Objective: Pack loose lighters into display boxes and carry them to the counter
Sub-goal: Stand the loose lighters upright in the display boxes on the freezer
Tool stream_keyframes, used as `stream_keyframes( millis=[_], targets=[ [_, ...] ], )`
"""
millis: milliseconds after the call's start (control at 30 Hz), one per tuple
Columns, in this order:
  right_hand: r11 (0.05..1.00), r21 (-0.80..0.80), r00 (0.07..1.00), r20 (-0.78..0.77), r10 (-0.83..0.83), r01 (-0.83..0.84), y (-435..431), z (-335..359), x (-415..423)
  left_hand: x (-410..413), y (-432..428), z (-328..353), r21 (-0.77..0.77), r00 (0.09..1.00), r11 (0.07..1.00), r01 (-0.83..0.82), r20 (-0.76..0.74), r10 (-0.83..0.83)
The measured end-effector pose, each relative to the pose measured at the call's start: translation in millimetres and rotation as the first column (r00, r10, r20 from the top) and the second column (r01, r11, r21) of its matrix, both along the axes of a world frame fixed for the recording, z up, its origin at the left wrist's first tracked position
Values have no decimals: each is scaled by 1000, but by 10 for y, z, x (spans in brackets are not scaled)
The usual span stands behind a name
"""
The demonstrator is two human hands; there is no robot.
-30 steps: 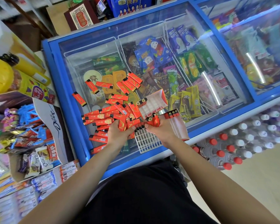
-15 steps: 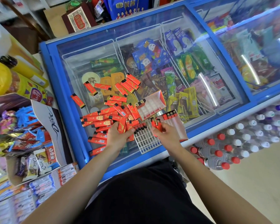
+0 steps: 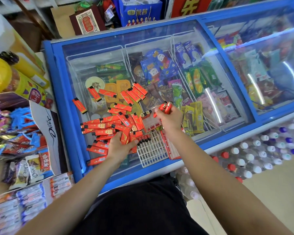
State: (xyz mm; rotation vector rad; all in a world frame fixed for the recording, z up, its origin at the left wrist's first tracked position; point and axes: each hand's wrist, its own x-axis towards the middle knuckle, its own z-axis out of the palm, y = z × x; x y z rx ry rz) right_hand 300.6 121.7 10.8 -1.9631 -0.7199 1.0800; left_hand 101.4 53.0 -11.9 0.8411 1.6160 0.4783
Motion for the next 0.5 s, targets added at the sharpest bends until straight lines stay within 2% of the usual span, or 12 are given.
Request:
stream_keyframes(
  millis=[67,200,300,367,500],
  targets=[
    [997,-2,997,-39,-73,73,78,-73,-72,10,-3,18,24,1000,1000,4,-12,-3],
    [993,-24,967,-223,-121,118,33,-179,-162,-7,17,55,90,996,995,32,-88,-24],
    [991,-35,902,-410,-134,132,6,-199,-145,-65,190,132,148,991,986,71,-122,-53],
    [991,-66,872,-469,-136,119,22,-204,-119,-62,407,187,176,987,978,113,-130,-90],
    [980,-153,796,-575,-191,124,43,-172,-82,102,861,308,239,953,948,208,-269,-142]
  ],
)
